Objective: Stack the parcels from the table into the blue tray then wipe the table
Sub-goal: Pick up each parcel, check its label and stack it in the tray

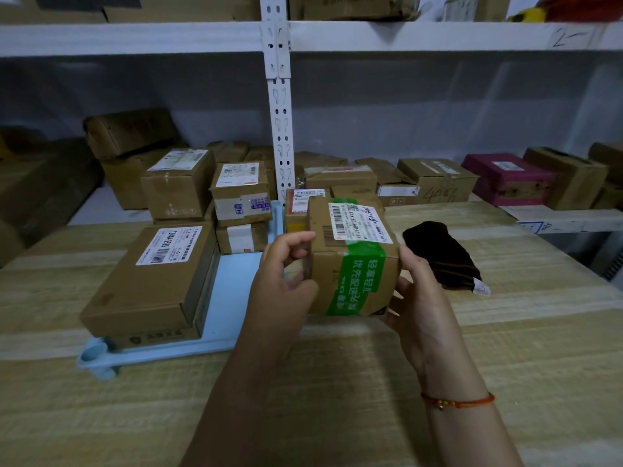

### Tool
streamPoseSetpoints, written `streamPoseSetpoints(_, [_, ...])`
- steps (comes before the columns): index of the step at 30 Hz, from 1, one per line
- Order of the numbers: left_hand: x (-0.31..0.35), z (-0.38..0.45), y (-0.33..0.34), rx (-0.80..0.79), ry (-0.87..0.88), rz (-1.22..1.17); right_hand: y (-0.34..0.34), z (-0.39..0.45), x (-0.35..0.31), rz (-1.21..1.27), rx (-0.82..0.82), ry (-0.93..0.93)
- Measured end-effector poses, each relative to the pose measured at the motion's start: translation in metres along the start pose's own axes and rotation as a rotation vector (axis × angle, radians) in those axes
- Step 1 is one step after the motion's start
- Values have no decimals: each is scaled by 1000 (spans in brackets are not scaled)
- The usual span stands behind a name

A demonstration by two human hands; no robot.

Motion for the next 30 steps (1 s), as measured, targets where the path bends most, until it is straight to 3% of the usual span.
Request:
streamPoseSetpoints(14, [-2,-1,-1,90,-49,-85,-7,8,8,141,-37,-102])
streamPoseSetpoints(21, [0,-1,1,125,-81,-142,-7,11,13,464,8,73])
streamPoseSetpoints(30, [0,-3,-2,159,-130,-99,-6,7,13,503,-11,157])
Point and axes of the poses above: each hand's wrist, its own z-axis towards the middle knuckle, its own y-axis out of the palm, x = y × z, the point moved 2 cm from there along z, towards the middle knuckle, and after that the axes turned 3 degrees about z, right-handed, at the moved point
